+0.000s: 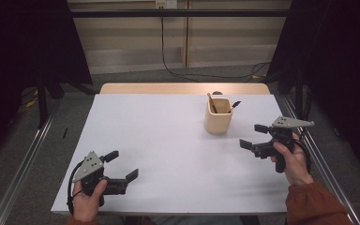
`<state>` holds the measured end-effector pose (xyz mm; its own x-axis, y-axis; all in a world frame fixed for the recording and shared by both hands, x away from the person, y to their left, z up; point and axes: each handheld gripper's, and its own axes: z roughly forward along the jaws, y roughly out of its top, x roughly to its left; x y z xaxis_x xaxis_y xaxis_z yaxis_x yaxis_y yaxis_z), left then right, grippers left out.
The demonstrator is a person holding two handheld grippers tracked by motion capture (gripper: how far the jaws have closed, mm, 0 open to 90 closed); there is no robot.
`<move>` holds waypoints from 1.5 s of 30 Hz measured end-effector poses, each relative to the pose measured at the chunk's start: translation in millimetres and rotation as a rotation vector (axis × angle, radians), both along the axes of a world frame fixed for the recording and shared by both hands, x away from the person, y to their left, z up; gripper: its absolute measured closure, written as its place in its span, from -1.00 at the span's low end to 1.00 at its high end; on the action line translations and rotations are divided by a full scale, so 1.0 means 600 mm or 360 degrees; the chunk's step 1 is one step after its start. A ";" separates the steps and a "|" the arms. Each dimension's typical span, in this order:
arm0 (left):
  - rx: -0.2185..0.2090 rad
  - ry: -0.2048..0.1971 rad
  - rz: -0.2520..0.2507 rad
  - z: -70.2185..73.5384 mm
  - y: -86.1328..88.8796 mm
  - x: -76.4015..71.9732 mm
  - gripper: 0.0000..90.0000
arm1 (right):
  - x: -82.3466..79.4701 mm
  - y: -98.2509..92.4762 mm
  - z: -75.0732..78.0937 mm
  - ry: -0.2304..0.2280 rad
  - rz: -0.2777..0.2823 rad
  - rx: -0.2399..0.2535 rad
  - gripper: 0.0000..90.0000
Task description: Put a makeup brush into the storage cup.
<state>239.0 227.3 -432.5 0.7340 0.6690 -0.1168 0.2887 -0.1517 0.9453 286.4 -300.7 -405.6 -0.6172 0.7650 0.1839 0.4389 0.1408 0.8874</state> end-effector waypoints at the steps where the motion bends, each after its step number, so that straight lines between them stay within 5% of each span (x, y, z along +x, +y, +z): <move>1: -0.0002 -0.0002 0.0001 0.000 0.000 0.000 -0.96 | -0.004 0.000 -0.001 -0.0005 0.0004 0.0019 -0.95; 16: -0.0023 -0.0008 0.0020 0.000 -0.002 -0.005 -0.96 | -0.069 -0.002 -0.031 -0.0005 -0.0008 0.0041 -0.94; 33: -0.0007 -0.0004 0.0031 -0.003 0.004 -0.014 -0.96 | -0.139 -0.037 -0.053 -0.0068 -0.0162 0.0104 -0.93; 45: -0.0021 -0.0007 0.0048 -0.001 0.007 -0.013 -0.96 | -0.138 -0.036 -0.054 -0.0092 -0.0155 0.0099 -0.94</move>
